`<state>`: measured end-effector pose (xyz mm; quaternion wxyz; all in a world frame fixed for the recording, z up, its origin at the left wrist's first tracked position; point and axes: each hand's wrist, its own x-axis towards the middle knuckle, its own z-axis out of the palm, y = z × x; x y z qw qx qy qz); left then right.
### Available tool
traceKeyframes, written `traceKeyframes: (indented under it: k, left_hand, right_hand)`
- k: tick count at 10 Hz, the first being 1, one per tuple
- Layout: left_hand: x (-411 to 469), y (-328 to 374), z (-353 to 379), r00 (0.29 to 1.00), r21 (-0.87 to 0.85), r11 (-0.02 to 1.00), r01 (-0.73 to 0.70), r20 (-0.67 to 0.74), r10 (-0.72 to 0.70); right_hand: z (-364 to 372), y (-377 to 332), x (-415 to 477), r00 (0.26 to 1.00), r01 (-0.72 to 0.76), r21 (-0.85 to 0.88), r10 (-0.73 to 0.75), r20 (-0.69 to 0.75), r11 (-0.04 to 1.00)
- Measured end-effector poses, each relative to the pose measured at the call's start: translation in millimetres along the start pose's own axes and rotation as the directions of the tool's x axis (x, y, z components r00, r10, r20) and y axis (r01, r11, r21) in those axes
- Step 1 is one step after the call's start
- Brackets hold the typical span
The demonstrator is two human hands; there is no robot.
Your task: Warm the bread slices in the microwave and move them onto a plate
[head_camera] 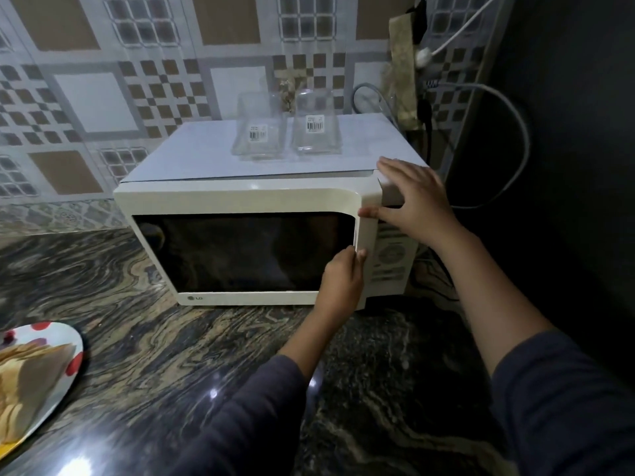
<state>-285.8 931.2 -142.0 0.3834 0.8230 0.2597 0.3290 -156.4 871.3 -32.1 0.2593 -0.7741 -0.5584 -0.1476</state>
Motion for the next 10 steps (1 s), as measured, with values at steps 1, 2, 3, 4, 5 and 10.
traceKeyframes:
  k: [1, 2, 3, 4, 5, 10]
  left_hand:
    - [5, -1, -2, 0.999, 0.061, 0.997, -0.047, 0.007, 0.047]
    - [9, -1, 0, 0.997, 0.098, 0.993, -0.064, -0.029, 0.067]
    - [9, 2, 2, 0.998, 0.126, 0.992, -0.026, -0.047, 0.032]
    - [10, 8, 2, 0.999, 0.145, 0.989, 0.005, -0.042, 0.001]
    - [17, 11, 1, 0.999, 0.150, 0.988, 0.043, -0.034, -0.038]
    - [-9, -14, -21, 0.992, 0.076, 0.996, 0.048, 0.109, -0.057]
  right_hand:
    - [5, 0, -1, 0.997, 0.015, -0.021, -0.017, -0.082, 1.000]
    - [8, 0, -1, 0.995, 0.020, -0.072, -0.028, -0.100, 0.997]
    - [10, 0, -1, 0.995, 0.021, -0.107, -0.032, -0.098, 0.994]
    - [12, 0, -1, 0.996, 0.017, -0.121, -0.027, -0.084, 0.993]
    - [13, -4, 0, 0.994, -0.010, -0.127, -0.004, -0.106, 0.992]
    - [61, -34, -53, 0.929, -0.189, 0.012, 0.183, -0.323, 0.982]
